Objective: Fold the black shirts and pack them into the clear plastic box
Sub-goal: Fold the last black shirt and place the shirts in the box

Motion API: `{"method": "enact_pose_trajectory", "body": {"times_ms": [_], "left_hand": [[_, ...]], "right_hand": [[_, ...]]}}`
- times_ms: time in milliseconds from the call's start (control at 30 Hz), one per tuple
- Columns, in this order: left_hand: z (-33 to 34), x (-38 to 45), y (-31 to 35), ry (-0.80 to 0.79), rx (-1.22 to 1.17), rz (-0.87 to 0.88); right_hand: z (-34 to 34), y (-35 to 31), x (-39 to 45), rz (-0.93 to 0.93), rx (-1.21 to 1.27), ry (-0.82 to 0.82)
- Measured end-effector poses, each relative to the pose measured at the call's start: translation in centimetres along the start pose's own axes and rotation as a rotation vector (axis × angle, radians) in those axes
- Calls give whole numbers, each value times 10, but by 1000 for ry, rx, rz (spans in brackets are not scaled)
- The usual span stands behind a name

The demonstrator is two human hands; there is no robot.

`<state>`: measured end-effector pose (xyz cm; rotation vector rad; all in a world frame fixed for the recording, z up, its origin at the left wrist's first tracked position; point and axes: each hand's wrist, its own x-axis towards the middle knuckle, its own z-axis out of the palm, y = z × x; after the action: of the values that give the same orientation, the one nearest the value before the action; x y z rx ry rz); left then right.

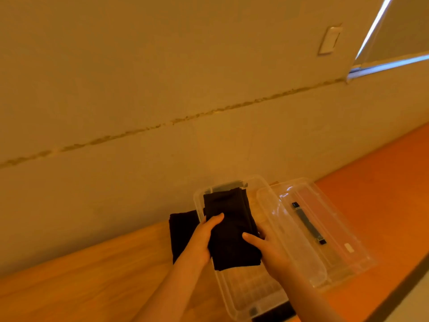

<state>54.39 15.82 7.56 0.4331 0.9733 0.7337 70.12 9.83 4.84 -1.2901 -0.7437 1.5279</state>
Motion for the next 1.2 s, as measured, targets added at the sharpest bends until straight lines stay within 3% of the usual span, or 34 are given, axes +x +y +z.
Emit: {"method": "enact_pose_trajectory", "body": {"times_ms": [267, 467, 667, 800, 1000, 1200], "left_hand": [[30, 75, -12, 231, 34, 61], [32, 94, -14, 429, 72, 176], [32, 98, -13, 403, -69, 58], [31, 102, -16, 424, -83, 13], [34, 123, -31, 699, 288, 230], [37, 133, -45, 994, 882, 290]], "right_hand": [[-57, -8, 77, 138, 2, -154], [-57, 11, 117, 235, 53, -228], [-64, 24, 135, 483, 187, -346], [-67, 27, 142, 515, 198, -376], [-60, 39, 144, 300, 64, -148], [-40, 46, 143, 123, -318, -190]]}}
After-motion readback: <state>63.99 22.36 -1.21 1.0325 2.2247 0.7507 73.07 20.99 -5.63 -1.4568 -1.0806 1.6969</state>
